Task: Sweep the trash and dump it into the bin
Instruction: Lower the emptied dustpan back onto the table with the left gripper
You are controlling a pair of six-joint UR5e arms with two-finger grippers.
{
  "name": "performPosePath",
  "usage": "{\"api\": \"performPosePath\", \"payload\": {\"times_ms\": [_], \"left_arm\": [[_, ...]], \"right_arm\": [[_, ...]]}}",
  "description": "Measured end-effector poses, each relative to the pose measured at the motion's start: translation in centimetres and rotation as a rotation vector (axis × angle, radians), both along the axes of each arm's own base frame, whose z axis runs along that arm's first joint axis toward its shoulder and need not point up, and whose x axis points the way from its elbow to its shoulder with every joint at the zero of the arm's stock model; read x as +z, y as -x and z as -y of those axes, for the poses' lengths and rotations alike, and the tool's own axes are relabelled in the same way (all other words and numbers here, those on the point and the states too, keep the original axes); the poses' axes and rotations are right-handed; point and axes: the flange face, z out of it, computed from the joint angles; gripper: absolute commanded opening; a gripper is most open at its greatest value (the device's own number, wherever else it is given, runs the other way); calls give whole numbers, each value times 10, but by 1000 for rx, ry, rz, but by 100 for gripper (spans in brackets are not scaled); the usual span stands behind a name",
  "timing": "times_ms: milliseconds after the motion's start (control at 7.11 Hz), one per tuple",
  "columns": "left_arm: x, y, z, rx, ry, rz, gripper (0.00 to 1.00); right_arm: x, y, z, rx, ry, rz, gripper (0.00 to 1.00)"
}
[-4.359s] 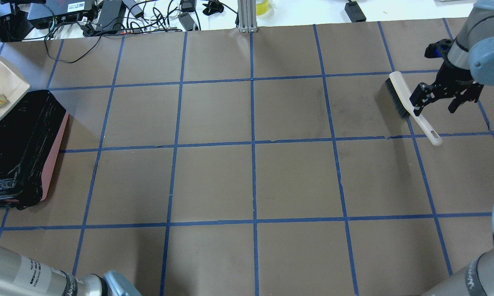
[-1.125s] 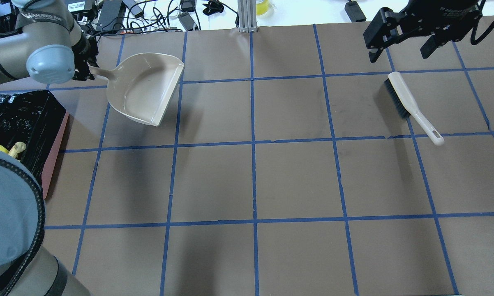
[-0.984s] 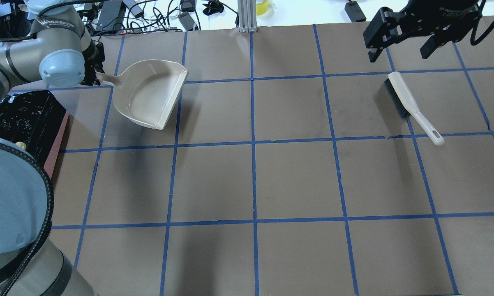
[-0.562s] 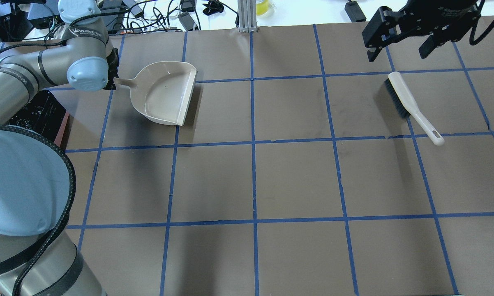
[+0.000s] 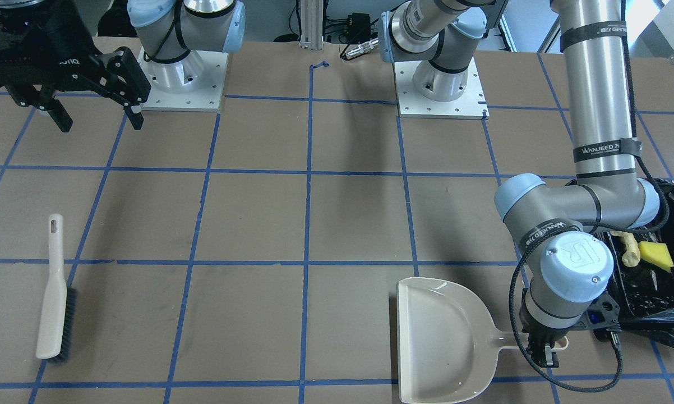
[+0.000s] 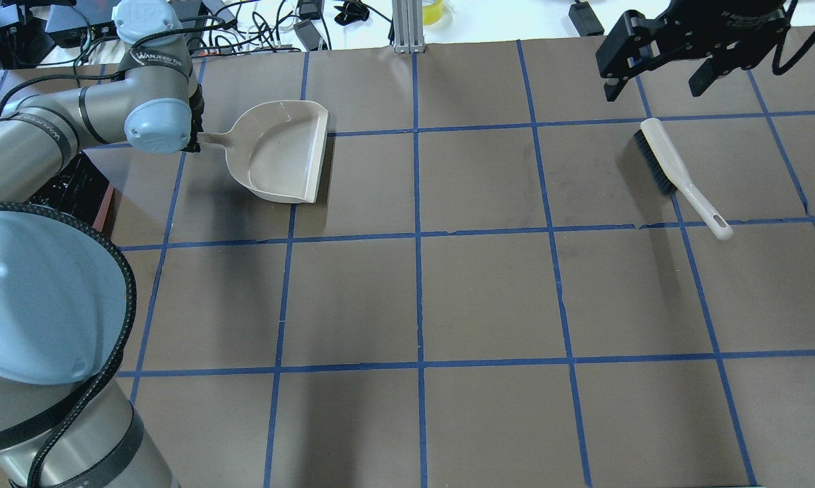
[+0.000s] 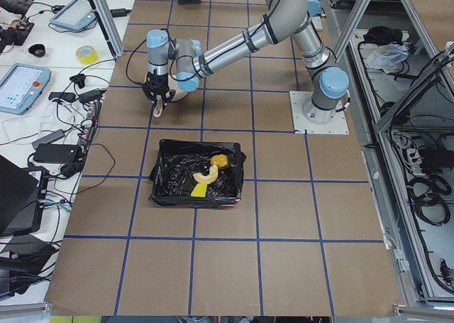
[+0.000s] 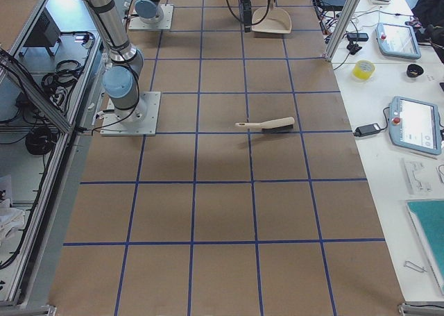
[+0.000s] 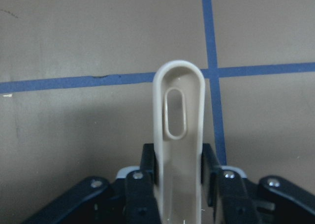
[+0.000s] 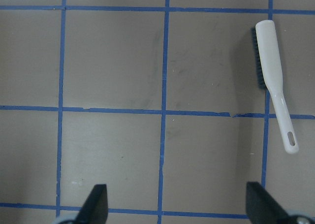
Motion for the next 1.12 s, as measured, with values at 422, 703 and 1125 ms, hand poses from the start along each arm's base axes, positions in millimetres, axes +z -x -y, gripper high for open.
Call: {"api": "performPosePath", "payload": {"times_ms": [422,703,1125], "left_arm": [[-8,8,-12,-2,-26,1,13],[-7,20,-17,-32,-38,50,18],[-1,22,-18,-60,-42,83,53]], "right_arm": [[-3,-2,0,6,-5,17,100],[-4,-1,1,6,-7,19,100],[-8,-1,1,6,-13,21,100]]}}
